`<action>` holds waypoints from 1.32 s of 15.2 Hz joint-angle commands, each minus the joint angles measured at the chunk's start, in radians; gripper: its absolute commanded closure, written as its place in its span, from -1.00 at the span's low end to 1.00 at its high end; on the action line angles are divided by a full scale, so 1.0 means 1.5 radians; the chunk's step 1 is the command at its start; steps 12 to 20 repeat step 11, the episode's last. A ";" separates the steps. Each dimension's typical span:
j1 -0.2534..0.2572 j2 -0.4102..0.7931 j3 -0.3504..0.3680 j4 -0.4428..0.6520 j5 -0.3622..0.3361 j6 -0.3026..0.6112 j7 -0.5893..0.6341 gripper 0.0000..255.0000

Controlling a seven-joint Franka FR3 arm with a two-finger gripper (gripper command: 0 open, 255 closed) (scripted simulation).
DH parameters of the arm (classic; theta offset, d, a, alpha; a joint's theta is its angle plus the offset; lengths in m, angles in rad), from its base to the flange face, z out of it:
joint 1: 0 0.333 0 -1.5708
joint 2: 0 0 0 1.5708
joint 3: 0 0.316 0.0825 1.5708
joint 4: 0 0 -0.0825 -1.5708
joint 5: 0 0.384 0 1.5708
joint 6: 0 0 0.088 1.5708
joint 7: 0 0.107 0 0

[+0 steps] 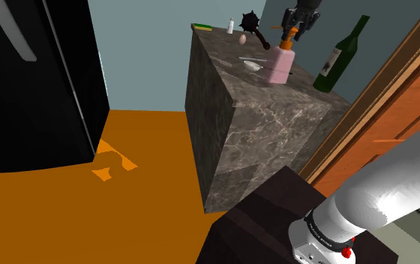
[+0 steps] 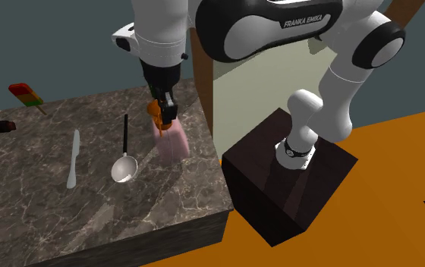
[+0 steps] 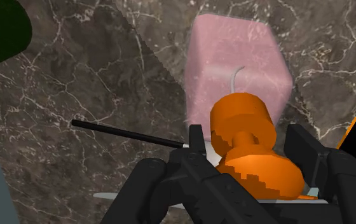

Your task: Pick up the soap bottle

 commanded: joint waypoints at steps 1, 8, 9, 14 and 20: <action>-0.001 0.009 -0.001 0.030 0.003 -0.021 -0.004 1.00; -0.003 0.046 -0.006 0.140 0.013 -0.095 -0.014 1.00; -0.004 0.052 -0.006 0.157 0.015 -0.106 -0.015 1.00; -0.004 0.053 -0.007 0.160 0.015 -0.108 -0.016 1.00; -0.004 0.053 -0.007 0.160 0.015 -0.108 -0.016 1.00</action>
